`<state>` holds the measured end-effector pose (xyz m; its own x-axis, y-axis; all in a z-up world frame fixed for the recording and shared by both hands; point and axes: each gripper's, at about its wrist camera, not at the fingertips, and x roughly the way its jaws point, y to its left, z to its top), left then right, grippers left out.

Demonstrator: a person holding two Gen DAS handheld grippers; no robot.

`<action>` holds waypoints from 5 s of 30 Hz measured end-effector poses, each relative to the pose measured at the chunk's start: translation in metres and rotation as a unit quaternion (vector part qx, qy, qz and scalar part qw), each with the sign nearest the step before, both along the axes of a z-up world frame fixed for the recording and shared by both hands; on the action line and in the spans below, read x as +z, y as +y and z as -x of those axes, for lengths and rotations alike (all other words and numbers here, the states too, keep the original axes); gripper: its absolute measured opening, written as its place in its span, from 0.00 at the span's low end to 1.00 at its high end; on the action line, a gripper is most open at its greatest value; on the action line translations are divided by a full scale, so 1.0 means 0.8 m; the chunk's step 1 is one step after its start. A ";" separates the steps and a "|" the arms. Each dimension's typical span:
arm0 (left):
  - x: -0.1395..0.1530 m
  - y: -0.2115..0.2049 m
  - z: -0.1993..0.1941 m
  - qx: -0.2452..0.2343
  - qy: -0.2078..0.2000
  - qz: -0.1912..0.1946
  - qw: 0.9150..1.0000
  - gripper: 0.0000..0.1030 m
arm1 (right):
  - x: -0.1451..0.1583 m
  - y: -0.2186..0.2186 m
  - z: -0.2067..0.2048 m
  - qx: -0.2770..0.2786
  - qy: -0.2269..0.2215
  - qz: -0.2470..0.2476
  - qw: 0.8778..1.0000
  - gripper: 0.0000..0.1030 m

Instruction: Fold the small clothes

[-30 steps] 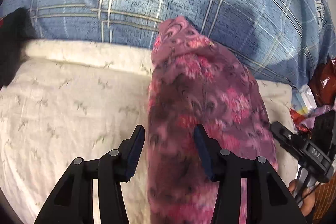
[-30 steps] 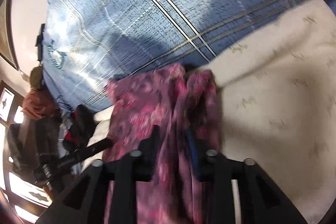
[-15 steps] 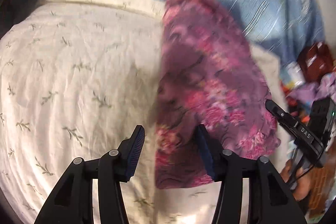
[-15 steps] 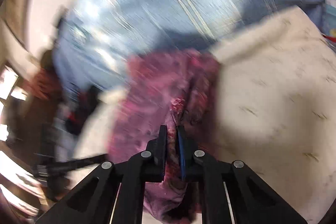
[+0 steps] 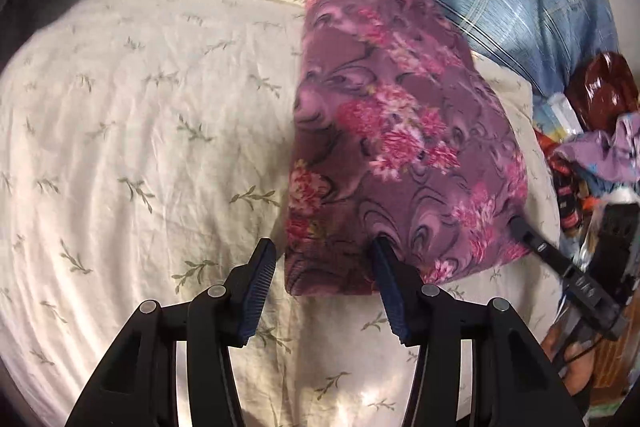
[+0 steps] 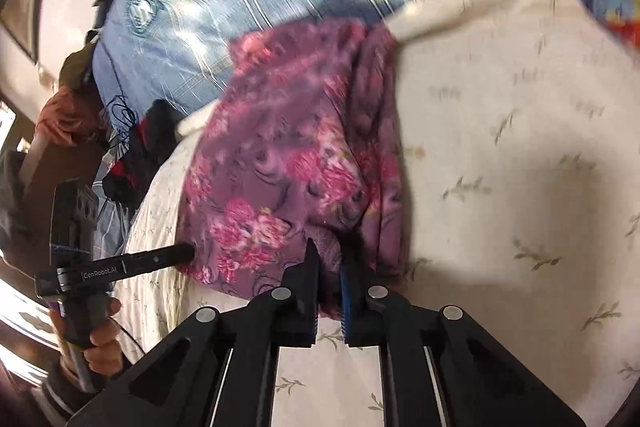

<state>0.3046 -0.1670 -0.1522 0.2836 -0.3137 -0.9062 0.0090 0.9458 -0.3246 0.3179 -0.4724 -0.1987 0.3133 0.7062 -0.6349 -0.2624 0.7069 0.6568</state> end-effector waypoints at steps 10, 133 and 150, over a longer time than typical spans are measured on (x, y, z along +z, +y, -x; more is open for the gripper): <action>0.046 0.042 -0.023 -0.016 -0.035 0.036 0.999 0.49 | 0.031 -0.022 -0.024 -0.003 -0.014 0.003 1.000 0.34; 0.116 0.196 0.244 0.011 -0.096 -0.036 0.995 0.53 | 0.020 0.100 0.127 0.013 -0.053 0.094 0.994 0.90; 0.159 0.180 0.347 -0.004 -0.130 -0.182 0.975 0.62 | 0.009 0.076 0.189 -0.012 -0.040 0.181 0.983 1.00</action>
<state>0.0270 -0.0231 -0.0247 0.5170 0.0126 -0.8559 0.0542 0.9974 0.0475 0.1663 -0.4118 -0.1917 0.3863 0.4295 -0.8162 -0.2828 0.8975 0.3385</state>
